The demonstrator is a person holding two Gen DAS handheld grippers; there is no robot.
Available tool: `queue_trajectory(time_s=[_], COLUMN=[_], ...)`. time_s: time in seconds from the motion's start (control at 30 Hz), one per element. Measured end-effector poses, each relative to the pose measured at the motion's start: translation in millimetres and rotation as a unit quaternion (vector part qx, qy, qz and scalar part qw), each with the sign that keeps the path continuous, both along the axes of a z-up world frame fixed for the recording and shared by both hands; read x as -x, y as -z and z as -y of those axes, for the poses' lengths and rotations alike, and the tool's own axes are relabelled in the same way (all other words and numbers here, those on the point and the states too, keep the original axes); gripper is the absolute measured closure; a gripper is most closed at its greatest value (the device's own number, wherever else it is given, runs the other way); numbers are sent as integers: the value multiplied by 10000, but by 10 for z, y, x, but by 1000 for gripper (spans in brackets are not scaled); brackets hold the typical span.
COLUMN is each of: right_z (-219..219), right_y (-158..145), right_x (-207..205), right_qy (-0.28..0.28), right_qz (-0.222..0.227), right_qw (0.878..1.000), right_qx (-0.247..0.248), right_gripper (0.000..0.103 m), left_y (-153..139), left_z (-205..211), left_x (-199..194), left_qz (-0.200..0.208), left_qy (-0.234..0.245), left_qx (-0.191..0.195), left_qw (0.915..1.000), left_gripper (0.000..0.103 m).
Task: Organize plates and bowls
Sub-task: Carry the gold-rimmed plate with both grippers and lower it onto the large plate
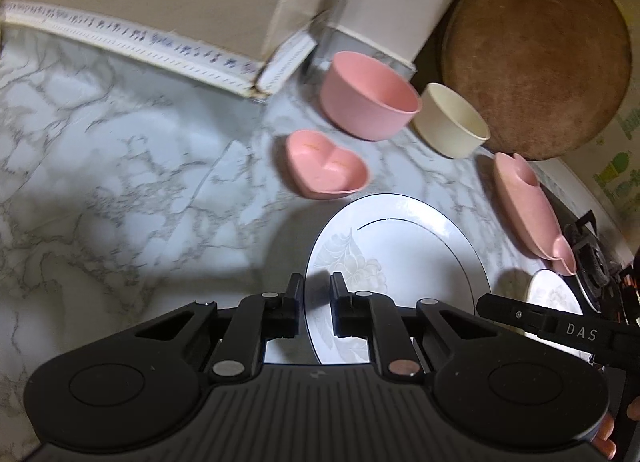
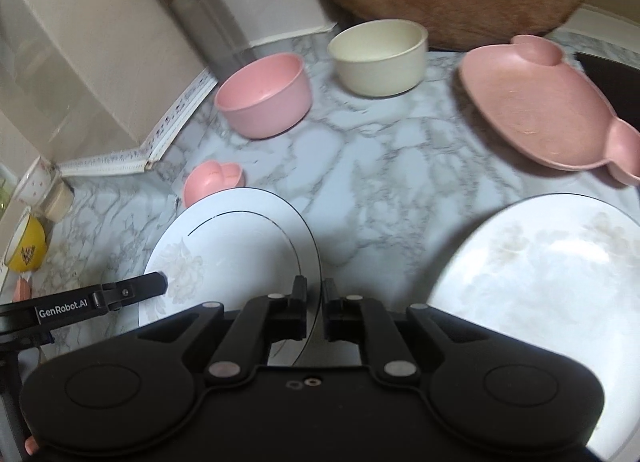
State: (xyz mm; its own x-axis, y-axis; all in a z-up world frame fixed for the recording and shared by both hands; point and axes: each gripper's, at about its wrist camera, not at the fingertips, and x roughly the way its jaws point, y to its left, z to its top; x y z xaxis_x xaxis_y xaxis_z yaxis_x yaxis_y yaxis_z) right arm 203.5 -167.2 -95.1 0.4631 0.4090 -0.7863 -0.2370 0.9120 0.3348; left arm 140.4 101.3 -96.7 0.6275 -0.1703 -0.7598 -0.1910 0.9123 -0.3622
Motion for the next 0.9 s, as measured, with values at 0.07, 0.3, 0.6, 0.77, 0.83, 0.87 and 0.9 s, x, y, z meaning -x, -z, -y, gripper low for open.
queue_trajectory(time_s=[0.07, 0.3, 0.6, 0.77, 0.83, 0.87, 0.9], right_z=[105, 533, 1063, 1347, 1446, 1500, 1556], right_y=[-52, -170, -184, -176, -174, -170, -162], right_x=[37, 155, 312, 423, 469, 489, 508], right_qy=[107, 538, 1147, 1418, 1532, 1582, 1646], right_qz=[32, 86, 76, 61, 67, 67, 60], right_qw=[9999, 9985, 9933, 9898, 9881, 9873, 9863], right_qx=[-11, -78, -119, -128, -125, -122, -118], right_gripper=[95, 95, 95, 95, 95, 95, 95], left_y=[-56, -218, -247, -242, -243, -240, -237], left_z=[73, 414, 960, 1256, 1373, 1442, 1504], left_x=[-4, -58, -200, -260, -275, -285, -293], left_qz=[56, 216, 242, 221, 227, 236, 237], left_qy=[66, 437, 1058, 1375, 1509, 1580, 1641], left_qx=[49, 91, 113, 91, 48, 19, -11], left_qw=[10000, 9988, 9940, 9902, 9883, 9871, 9862], left_gripper=[90, 90, 90, 90, 90, 90, 90])
